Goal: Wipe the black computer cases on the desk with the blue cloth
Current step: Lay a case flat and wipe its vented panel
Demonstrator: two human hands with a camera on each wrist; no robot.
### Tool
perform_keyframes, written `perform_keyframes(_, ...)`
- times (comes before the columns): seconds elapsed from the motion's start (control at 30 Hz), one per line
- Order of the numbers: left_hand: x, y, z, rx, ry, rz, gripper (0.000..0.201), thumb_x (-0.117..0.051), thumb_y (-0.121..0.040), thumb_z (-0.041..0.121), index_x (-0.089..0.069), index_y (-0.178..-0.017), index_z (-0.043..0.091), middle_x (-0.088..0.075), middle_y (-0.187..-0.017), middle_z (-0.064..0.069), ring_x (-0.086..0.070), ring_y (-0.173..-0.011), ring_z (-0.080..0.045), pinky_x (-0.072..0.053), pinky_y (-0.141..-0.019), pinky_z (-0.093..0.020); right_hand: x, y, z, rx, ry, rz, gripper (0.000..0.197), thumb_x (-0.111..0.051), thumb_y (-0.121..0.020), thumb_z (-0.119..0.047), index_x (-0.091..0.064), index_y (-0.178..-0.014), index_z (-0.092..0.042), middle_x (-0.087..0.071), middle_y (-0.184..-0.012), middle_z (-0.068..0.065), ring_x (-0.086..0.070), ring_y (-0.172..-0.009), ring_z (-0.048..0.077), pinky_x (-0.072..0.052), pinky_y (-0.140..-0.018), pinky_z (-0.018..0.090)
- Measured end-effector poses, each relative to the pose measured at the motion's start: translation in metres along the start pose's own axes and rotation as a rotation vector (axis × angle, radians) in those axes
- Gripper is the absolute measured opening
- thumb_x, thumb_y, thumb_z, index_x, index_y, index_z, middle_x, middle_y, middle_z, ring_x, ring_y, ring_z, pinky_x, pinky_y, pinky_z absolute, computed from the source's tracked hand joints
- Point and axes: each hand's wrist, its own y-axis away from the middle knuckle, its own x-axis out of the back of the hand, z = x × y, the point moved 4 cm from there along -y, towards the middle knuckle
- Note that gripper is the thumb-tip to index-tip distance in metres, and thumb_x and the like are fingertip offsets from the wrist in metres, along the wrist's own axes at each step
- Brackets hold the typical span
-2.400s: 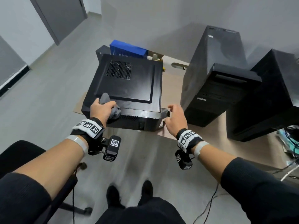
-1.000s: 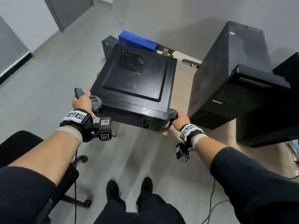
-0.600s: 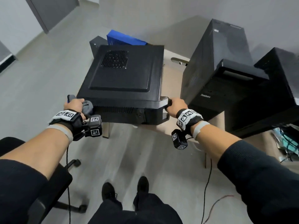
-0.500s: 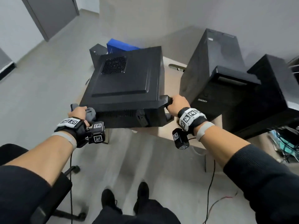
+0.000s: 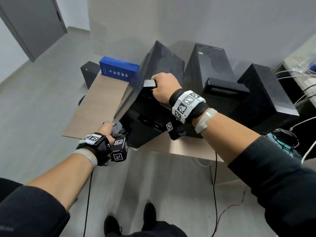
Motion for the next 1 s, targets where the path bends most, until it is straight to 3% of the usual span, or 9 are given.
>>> perform_keyframes(0.2,-0.013,-0.004,0.002,0.093,0.125,-0.033,0.045,-0.026,-0.106,0.003,-0.032,-0.150,-0.005,-0.037,-0.154,-0.025,-0.043,-0.139,-0.040,-0.050,-0.086,-0.039,-0.009,-0.026,-0.033,0.085,0.097,-0.049,0.006,-0.056,-0.085,-0.018,-0.060,-0.087,-0.013,-0.060,-0.089,0.008,-0.061,-0.093,0.033,-0.041,-0.071,0.028)
perform_keyframes(0.3,-0.010,-0.007,0.008,0.118,0.164,-0.020,0.044,-0.020,-0.107,0.004,-0.034,-0.149,-0.001,-0.034,-0.156,-0.020,-0.036,-0.142,-0.038,-0.035,-0.103,-0.051,-0.016,-0.038,-0.052,0.134,0.135,-0.066,0.018,-0.052,-0.089,-0.017,-0.063,-0.102,-0.012,-0.060,-0.100,0.010,-0.060,-0.095,0.032,-0.040,-0.072,0.029)
perform_keyframes(0.43,-0.004,-0.009,0.018,0.165,0.227,-0.076,0.035,-0.028,-0.108,0.013,-0.053,-0.131,0.005,-0.045,-0.151,-0.014,-0.049,-0.128,-0.040,-0.039,-0.094,-0.052,-0.025,-0.048,-0.071,0.219,0.220,-0.070,0.024,-0.049,-0.093,-0.015,-0.057,-0.114,-0.008,-0.060,-0.113,0.015,-0.059,-0.101,0.035,-0.038,-0.072,0.030)
perform_keyframes(0.53,-0.005,-0.005,0.021,0.203,0.266,-0.102,0.043,-0.027,-0.109,0.026,-0.046,-0.145,0.012,-0.050,-0.147,-0.012,-0.046,-0.136,-0.036,-0.041,-0.096,-0.051,-0.029,-0.049,-0.077,0.252,0.212,-0.091,0.025,-0.049,-0.091,-0.012,-0.054,-0.116,-0.009,-0.061,-0.111,0.015,-0.058,-0.101,0.035,-0.038,-0.073,0.031)
perform_keyframes(0.63,-0.008,0.002,0.026,0.192,0.247,-0.117,0.044,-0.024,-0.109,0.023,-0.044,-0.145,0.008,-0.043,-0.153,-0.018,-0.040,-0.140,-0.038,-0.037,-0.098,-0.051,-0.025,-0.044,-0.064,0.271,0.159,-0.052,0.028,-0.055,-0.088,-0.023,-0.054,-0.115,-0.013,-0.060,-0.112,0.010,-0.056,-0.106,0.033,-0.042,-0.080,0.035)
perform_keyframes(0.73,-0.012,0.005,0.029,0.198,0.260,-0.125,0.038,-0.026,-0.109,0.023,-0.057,-0.118,0.003,-0.046,-0.150,-0.017,-0.042,-0.139,-0.037,-0.036,-0.105,-0.049,-0.020,-0.024,-0.023,0.195,0.206,0.065,0.045,-0.050,-0.091,-0.049,-0.053,-0.127,-0.023,-0.055,-0.118,0.008,-0.050,-0.111,0.030,-0.038,-0.094,0.041)
perform_keyframes(0.83,-0.016,0.005,0.030,0.204,0.228,-0.138,0.037,-0.028,-0.109,0.017,-0.052,-0.136,0.006,-0.056,-0.137,-0.018,-0.055,-0.117,-0.039,-0.040,-0.102,-0.048,-0.024,-0.009,0.013,0.119,0.116,0.140,0.046,-0.037,-0.098,-0.051,-0.049,-0.134,-0.025,-0.054,-0.119,0.008,-0.048,-0.113,0.032,-0.040,-0.097,0.046)
perform_keyframes(0.93,-0.019,0.005,0.032,0.189,0.194,-0.192,0.044,-0.023,-0.109,0.018,-0.038,-0.149,0.005,-0.052,-0.141,-0.017,-0.041,-0.139,-0.036,-0.032,-0.109,-0.046,-0.030,-0.019,0.018,0.117,0.030,0.108,0.045,-0.034,-0.099,-0.046,-0.048,-0.135,-0.023,-0.053,-0.125,0.008,-0.047,-0.112,0.037,-0.038,-0.099,0.045)
perform_keyframes(1.0,-0.020,0.004,0.035,0.200,0.268,-0.199,0.042,-0.022,-0.110,0.025,-0.044,-0.142,0.008,-0.043,-0.153,-0.012,-0.034,-0.145,-0.033,-0.033,-0.105,-0.046,-0.028,-0.025,0.014,0.102,0.036,0.104,0.043,-0.035,-0.101,-0.043,-0.046,-0.136,-0.023,-0.052,-0.129,0.008,-0.047,-0.112,0.038,-0.036,-0.101,0.046)
